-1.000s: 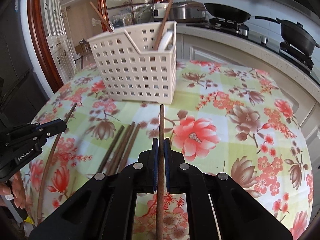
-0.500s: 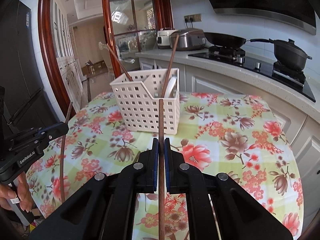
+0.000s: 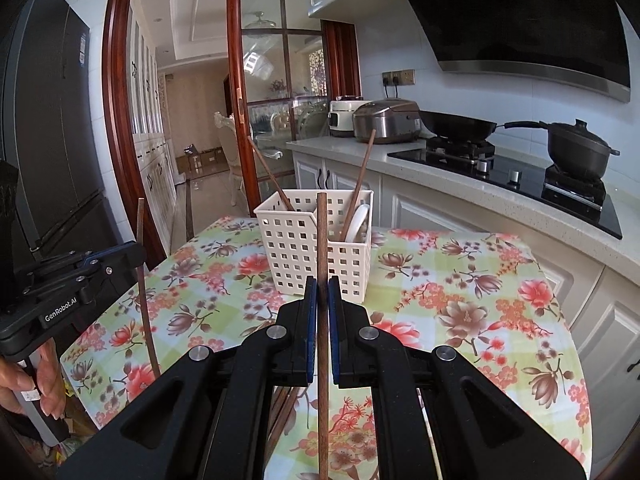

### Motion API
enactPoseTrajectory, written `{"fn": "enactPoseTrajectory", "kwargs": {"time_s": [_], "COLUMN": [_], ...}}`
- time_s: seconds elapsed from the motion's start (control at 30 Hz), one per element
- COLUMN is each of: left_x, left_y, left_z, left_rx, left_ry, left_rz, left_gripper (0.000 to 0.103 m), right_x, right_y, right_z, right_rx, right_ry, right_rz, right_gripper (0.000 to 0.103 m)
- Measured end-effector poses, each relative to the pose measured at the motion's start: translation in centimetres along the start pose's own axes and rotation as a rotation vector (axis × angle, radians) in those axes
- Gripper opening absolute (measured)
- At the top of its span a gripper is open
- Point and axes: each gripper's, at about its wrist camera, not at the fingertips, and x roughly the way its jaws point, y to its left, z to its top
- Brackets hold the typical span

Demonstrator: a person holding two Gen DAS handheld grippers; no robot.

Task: Organize utensils
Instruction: 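Lift both held chopsticks upright off the table, then carry both chopsticks over the caddy and open both tools to drop them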

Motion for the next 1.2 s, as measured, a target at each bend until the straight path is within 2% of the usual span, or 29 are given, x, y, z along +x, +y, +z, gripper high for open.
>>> {"fn": "enactPoseTrajectory", "kwargs": {"time_s": [0.2,0.47,0.83,1.2], "left_x": [-0.9,-1.4,-1.7,-1.3], "left_y": [-0.1,-0.5,-0.5,-0.5], "left_z": [-0.1,0.2,0.6,4.5], "left_rx": [0.003,0.018,0.014,0.024], "left_ry": [-0.018,-0.065,-0.077,-0.121], "left_rz": [-0.001,0.016,0.007,-0.021], "left_gripper": [0.006,0.006,0.006,0.006], "right_x": [-1.3,-1.5,-1.4,0.1], "right_y": [0.7,0.9,1.5,0.8], "right_z": [0.3,0.3,0.8,5.0], "right_rx": [-0.03,-0.035,-0.057,-0.087], "right_ry": [-0.053,-0.053,-0.068,-0.086], "right_rz": [0.006,0.005,0.004,-0.013], "right_gripper": [0.006,0.006,0.006,0.006]}}
